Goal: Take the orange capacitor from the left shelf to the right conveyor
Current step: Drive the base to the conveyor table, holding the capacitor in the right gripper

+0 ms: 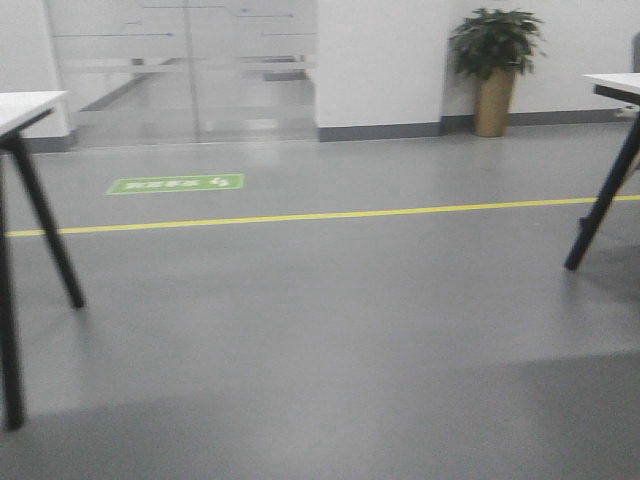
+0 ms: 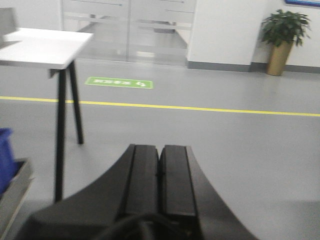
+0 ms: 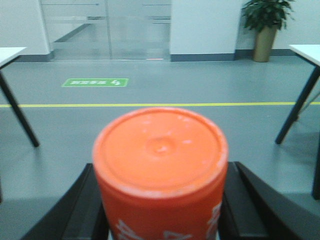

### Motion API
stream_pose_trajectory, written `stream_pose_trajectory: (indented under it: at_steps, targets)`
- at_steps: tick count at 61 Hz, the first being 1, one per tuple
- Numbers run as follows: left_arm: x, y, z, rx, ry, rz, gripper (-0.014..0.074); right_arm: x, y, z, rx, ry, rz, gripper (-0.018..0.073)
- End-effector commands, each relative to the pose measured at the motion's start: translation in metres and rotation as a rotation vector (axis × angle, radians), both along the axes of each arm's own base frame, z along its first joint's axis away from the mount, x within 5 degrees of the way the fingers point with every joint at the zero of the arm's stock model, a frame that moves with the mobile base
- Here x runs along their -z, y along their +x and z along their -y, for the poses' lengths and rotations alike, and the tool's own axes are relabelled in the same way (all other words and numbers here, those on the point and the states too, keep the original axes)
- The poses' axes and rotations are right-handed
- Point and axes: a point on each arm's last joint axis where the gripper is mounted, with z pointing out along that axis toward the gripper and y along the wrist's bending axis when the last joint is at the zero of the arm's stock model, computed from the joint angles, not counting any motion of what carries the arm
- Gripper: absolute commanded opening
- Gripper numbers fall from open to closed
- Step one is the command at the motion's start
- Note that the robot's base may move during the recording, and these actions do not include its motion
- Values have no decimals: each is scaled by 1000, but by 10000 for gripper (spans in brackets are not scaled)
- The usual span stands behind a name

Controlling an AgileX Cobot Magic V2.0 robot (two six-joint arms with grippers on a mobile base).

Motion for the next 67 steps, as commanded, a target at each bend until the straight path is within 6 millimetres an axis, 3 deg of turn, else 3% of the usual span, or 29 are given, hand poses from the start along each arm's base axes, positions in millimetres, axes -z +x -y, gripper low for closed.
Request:
stream_pose_trajectory:
  at_steps: [1, 67]
  targets:
    - [-14, -3, 0, 3, -4, 123, -105, -17, 0, 0, -7, 0, 107, 114]
    - [-14, -3, 0, 3, -4, 123, -105, -17, 0, 0, -7, 0, 107, 114]
